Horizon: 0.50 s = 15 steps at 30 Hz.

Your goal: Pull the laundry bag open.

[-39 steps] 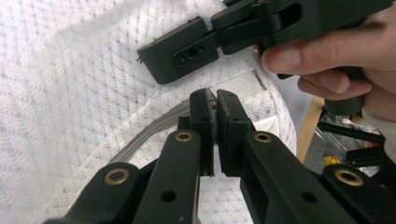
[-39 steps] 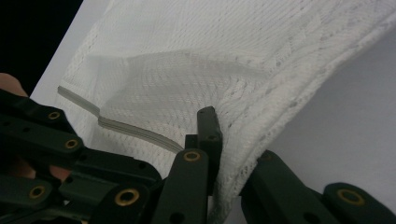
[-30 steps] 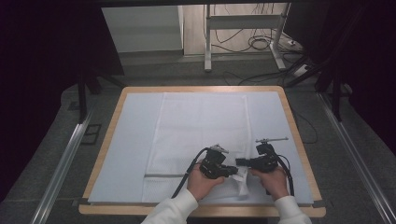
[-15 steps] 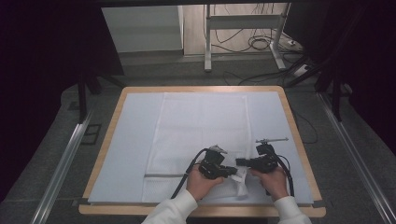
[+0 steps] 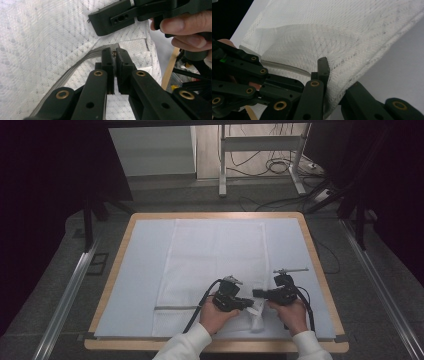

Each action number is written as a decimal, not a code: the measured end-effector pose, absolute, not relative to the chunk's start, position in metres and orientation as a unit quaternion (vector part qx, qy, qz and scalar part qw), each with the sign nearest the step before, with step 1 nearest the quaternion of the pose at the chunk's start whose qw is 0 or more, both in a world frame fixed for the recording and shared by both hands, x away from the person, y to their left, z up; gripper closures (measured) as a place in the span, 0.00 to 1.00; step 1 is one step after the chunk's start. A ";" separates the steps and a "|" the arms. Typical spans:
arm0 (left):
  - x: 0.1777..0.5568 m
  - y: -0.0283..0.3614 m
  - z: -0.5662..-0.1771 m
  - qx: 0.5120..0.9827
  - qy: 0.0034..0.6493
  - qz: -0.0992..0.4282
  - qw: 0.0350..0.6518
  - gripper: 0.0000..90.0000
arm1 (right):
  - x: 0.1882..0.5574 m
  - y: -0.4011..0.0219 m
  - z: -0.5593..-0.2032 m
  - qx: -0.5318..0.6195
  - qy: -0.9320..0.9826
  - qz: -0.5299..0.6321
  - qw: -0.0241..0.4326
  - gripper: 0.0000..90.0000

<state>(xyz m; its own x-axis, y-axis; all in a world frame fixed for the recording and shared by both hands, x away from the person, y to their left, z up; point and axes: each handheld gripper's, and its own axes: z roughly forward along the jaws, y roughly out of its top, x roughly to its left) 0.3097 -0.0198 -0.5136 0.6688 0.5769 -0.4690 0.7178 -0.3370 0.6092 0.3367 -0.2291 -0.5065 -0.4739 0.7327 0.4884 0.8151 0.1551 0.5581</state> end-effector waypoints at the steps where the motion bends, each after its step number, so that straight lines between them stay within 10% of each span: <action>1: 0.310 -0.020 -0.514 0.813 0.398 -0.085 0.416 0.96 | 0.337 -0.229 -0.507 -0.510 -0.758 -0.402 0.051 0.98; 15: 0.312 -0.019 -0.518 0.814 0.403 -0.085 0.409 0.96 | 0.337 -0.230 -0.509 -0.514 -0.756 -0.403 0.050 0.98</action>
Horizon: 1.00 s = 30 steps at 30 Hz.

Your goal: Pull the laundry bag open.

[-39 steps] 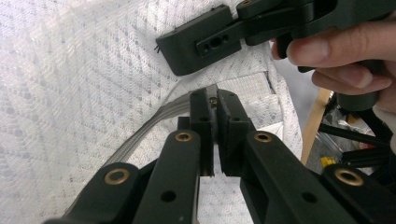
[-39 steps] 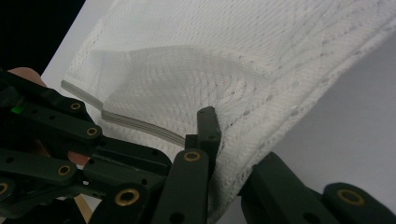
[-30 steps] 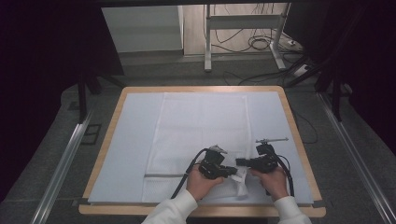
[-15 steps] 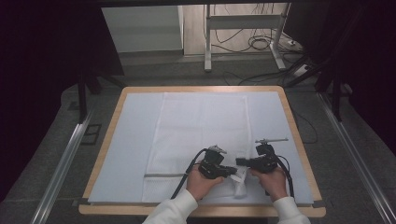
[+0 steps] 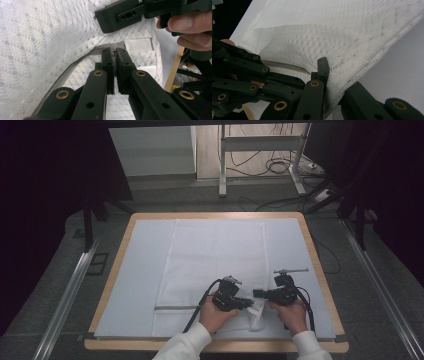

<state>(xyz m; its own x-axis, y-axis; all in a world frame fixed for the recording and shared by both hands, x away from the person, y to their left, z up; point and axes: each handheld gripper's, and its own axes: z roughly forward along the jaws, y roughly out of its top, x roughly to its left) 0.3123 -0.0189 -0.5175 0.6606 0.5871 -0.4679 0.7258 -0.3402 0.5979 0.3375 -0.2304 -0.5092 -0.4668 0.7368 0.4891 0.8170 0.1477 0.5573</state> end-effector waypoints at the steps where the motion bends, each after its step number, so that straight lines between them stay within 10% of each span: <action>1: 0.312 -0.019 -0.517 0.814 0.403 -0.084 0.409 0.96 | 0.338 -0.230 -0.509 -0.513 -0.756 -0.403 0.050 0.98; 30: 0.317 -0.008 -0.521 0.818 0.409 -0.077 0.397 0.96 | 0.337 -0.229 -0.512 -0.509 -0.760 -0.401 0.051 0.98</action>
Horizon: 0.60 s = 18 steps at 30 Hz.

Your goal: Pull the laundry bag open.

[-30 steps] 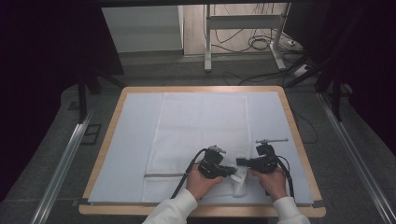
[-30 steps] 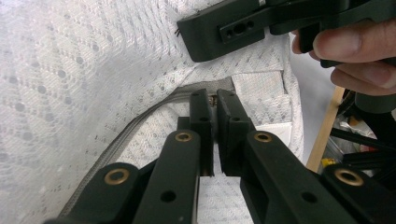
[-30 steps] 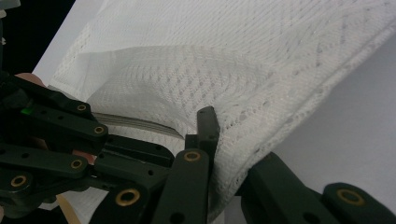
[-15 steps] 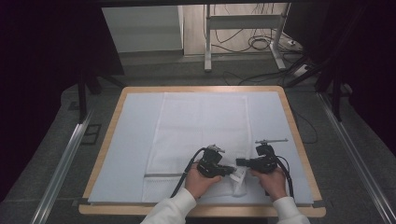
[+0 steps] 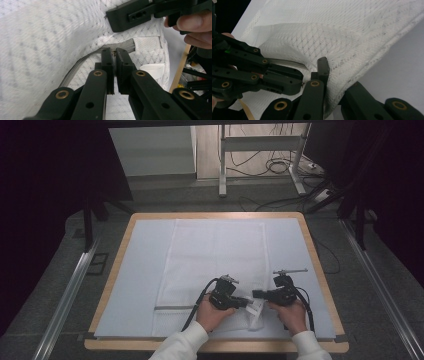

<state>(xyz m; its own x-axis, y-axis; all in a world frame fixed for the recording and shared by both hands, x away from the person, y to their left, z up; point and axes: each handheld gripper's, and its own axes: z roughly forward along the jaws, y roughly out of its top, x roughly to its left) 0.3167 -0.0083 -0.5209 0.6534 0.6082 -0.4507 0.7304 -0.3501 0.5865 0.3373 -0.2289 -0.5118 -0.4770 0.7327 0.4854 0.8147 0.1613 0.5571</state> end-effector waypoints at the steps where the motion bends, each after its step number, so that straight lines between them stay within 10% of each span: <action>1: 0.317 -0.007 -0.521 0.819 0.410 -0.074 0.394 0.96 | 0.337 -0.229 -0.512 -0.509 -0.760 -0.401 0.052 0.98; 18: 0.314 0.016 -0.523 0.813 0.422 -0.073 0.395 0.96 | 0.336 -0.232 -0.509 -0.510 -0.754 -0.411 0.052 0.98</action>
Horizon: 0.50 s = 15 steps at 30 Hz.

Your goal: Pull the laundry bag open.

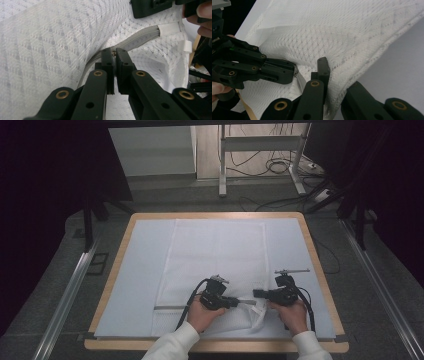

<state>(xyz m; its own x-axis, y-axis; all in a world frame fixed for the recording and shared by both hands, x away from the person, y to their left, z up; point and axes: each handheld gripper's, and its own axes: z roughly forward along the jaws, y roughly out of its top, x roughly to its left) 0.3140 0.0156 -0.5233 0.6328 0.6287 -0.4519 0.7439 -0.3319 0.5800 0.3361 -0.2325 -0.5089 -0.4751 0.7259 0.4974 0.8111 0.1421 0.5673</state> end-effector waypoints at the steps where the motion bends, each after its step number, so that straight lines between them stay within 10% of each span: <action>1: 0.314 0.016 -0.523 0.813 0.421 -0.073 0.395 0.96 | 0.336 -0.232 -0.509 -0.509 -0.754 -0.412 0.053 0.98; 15: 0.314 0.025 -0.524 0.812 0.426 -0.071 0.394 0.96 | 0.335 -0.235 -0.509 -0.512 -0.752 -0.413 0.050 0.98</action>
<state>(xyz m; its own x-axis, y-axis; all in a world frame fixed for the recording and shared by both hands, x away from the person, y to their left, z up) 0.3141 0.0254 -0.5242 0.6276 0.6353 -0.4501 0.7468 -0.3278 0.5786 0.3351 -0.2351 -0.5088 -0.4707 0.7285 0.4977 0.8107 0.1346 0.5698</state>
